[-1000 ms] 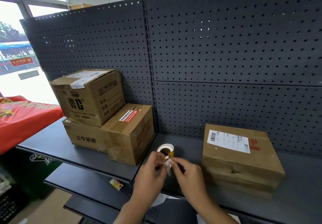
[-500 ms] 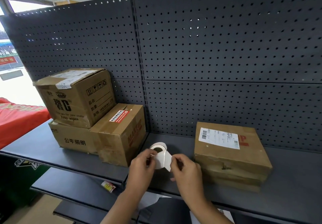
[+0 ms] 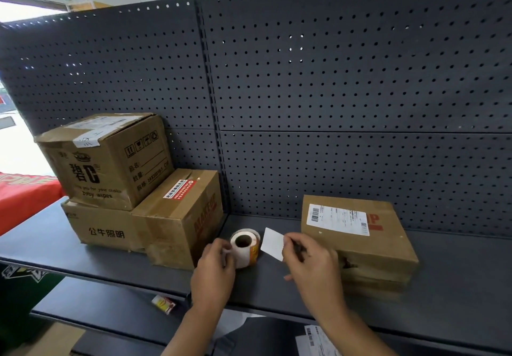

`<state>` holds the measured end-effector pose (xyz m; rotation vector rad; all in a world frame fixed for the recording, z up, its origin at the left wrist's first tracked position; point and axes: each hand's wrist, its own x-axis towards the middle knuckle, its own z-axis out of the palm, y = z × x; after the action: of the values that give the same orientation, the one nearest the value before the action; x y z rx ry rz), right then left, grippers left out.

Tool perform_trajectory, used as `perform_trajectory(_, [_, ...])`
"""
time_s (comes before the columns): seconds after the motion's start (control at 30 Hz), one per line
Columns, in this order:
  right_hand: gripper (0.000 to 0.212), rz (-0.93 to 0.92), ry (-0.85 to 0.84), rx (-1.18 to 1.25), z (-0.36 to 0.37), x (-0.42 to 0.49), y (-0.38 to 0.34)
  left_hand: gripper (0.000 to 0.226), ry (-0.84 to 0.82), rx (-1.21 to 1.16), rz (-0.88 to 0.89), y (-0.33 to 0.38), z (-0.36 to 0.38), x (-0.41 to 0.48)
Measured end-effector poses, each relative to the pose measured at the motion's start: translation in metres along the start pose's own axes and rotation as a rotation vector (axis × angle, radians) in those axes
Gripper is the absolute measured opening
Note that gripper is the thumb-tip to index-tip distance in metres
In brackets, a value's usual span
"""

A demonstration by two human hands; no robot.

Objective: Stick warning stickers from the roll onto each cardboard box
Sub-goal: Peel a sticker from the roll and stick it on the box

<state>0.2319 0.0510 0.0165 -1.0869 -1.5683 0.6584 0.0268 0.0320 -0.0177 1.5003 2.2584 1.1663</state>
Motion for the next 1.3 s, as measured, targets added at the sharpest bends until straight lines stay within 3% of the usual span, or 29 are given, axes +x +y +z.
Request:
perform_trajectory(0.1, [0.011, -0.068, 0.014, 0.016, -0.007, 0.003, -0.005, 0.016, 0.093, 0.002, 0.109, 0.026, -0.006, -0.016])
perform_trajectory(0.17, [0.011, -0.154, 0.042, -0.032, -0.012, 0.007, -0.007, 0.018, 0.118, -0.158, 0.163, 0.052, -0.009, -0.027])
perform_trajectory(0.33, [0.017, -0.361, 0.139, -0.202, -0.030, 0.014, -0.018, 0.012, -0.106, -0.684, 0.049, 0.116, -0.013, -0.048])
perform_trajectory(0.43, [0.007, -0.476, 0.149, -0.286, -0.039, 0.012, -0.018, 0.020, -0.281, -0.946, -0.093, 0.142, -0.011, -0.054])
perform_trajectory(0.53, [0.010, -0.559, 0.124, -0.430, -0.048, 0.003, -0.018, 0.032, -0.335, -1.051, -0.178, 0.150, -0.007, -0.056])
perform_trajectory(0.6, [0.014, -0.579, 0.096, -0.474, -0.057, -0.002, -0.020, 0.024, -0.318, -1.060, -0.208, 0.152, -0.004, -0.057])
perform_trajectory(0.7, [0.017, -0.511, 0.035, -0.398, -0.076, -0.003, -0.022, 0.009, -0.301, -1.070, -0.208, 0.155, -0.003, -0.059])
perform_trajectory(0.77, [0.009, -0.381, 0.018, -0.222, -0.090, -0.002, -0.024, 0.011, -0.317, -1.061, -0.182, 0.157, -0.004, -0.060])
perform_trajectory(0.87, [0.004, -0.013, 0.025, 0.118, -0.109, 0.009, -0.025, 0.013, -0.359, -1.057, -0.147, 0.164, -0.003, -0.062])
perform_trajectory(0.97, [0.018, 0.264, -0.063, 0.434, -0.128, 0.022, -0.027, 0.018, -0.382, -1.029, -0.091, 0.174, 0.002, -0.064])
perform_trajectory(1.03, [0.027, 0.278, -0.111, 0.535, -0.141, 0.026, -0.027, 0.016, -0.397, -0.994, -0.044, 0.179, 0.007, -0.064])
perform_trajectory(1.13, [0.023, 0.293, -0.193, 0.570, -0.154, 0.026, -0.024, 0.016, -0.473, -0.910, 0.049, 0.185, 0.012, -0.063])
perform_trajectory(1.23, [0.015, 0.289, -0.158, 0.534, -0.166, 0.026, -0.018, 0.023, -0.533, -0.811, 0.145, 0.191, 0.012, -0.062])
perform_trajectory(1.3, [0.022, 0.251, -0.109, 0.502, -0.174, 0.026, -0.015, 0.025, -0.543, -0.773, 0.153, 0.196, 0.014, -0.062])
